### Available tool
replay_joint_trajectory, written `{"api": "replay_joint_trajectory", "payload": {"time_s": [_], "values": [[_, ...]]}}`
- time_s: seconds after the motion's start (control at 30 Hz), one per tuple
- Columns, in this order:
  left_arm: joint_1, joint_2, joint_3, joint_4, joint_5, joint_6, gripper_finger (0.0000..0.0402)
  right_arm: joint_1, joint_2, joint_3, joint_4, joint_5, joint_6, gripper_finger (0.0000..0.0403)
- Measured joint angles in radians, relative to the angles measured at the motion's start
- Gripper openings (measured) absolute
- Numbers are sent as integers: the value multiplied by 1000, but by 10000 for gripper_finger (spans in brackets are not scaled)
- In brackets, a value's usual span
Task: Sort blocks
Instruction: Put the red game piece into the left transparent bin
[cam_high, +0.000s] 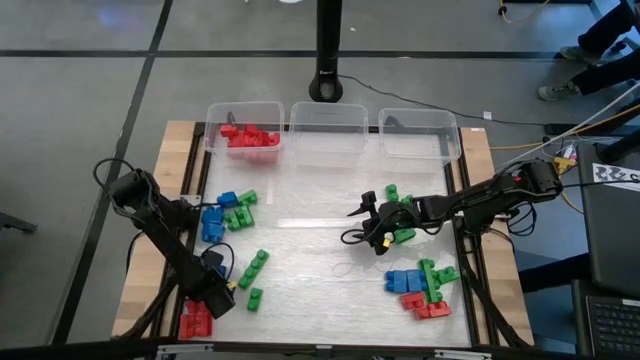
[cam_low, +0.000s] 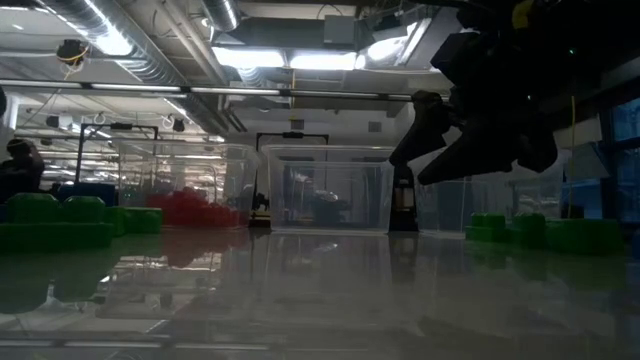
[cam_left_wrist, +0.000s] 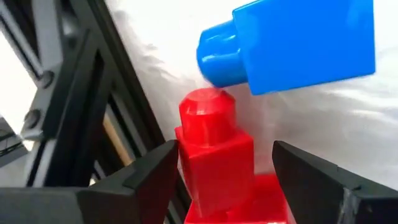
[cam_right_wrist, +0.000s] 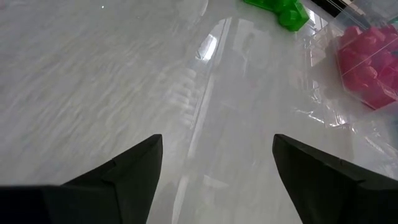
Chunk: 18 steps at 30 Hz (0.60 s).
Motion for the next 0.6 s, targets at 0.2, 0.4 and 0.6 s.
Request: {"api": "replay_joint_trajectory", "payload": {"time_s": [0.2, 0.4, 0.6], "values": [[-2, -5, -55, 117, 3, 11, 250, 0, 0, 0, 0, 0, -1, 305], [0, -5, -58, 123, -1, 75, 239, 0, 0, 0, 0, 0, -1, 305], [0, -3, -58, 125, -12, 91, 173, 0, 0, 0, 0, 0, -1, 305]]}}
